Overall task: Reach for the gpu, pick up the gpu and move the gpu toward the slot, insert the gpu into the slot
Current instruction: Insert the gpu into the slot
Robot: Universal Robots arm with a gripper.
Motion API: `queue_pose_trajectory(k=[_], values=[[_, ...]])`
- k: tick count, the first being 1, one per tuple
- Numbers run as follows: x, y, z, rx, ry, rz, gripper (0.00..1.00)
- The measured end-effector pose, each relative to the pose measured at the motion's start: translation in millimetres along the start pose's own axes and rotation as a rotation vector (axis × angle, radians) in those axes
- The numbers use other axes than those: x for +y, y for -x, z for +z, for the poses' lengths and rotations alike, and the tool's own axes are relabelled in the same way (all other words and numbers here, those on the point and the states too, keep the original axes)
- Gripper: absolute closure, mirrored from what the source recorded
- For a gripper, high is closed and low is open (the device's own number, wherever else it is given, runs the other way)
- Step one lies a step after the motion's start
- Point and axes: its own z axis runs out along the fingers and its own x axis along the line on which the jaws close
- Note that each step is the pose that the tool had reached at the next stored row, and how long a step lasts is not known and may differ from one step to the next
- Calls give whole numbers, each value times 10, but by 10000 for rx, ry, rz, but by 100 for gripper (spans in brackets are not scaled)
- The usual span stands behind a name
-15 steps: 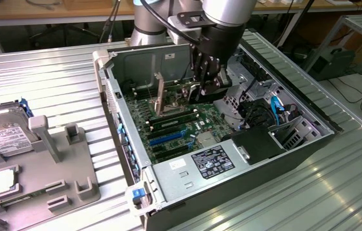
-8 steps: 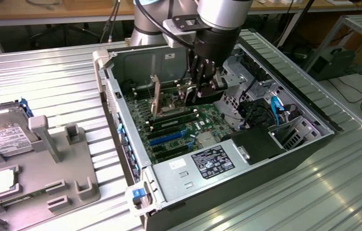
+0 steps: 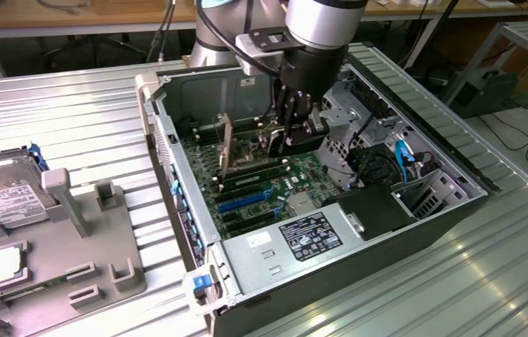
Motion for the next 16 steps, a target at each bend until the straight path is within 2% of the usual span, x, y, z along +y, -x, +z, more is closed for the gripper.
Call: queue_pose_trajectory(k=[9, 16], values=[[69, -6, 60, 0, 0, -1, 72], [85, -9, 127, 1, 0, -1, 72]])
